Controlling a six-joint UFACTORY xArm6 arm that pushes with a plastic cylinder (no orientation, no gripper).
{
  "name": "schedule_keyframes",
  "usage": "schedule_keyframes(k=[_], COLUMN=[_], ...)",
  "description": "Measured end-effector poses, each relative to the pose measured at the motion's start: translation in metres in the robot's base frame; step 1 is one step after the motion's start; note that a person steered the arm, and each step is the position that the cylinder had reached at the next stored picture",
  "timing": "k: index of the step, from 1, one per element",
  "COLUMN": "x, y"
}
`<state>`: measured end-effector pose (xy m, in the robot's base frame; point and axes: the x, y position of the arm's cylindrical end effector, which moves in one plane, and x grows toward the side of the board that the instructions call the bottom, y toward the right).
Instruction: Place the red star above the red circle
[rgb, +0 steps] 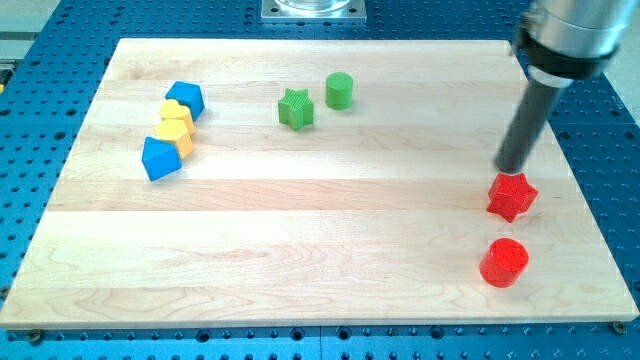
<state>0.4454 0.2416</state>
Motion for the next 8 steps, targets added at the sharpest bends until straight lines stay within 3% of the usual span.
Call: schedule_keyframes(k=[2, 3, 4, 5, 6, 7, 8], x=[0.058, 0.050, 0.036, 0.044, -0.011, -0.057, -0.067], y=[-0.041, -0.044, -0.089, -0.201, -0.275, -0.301, -0.312])
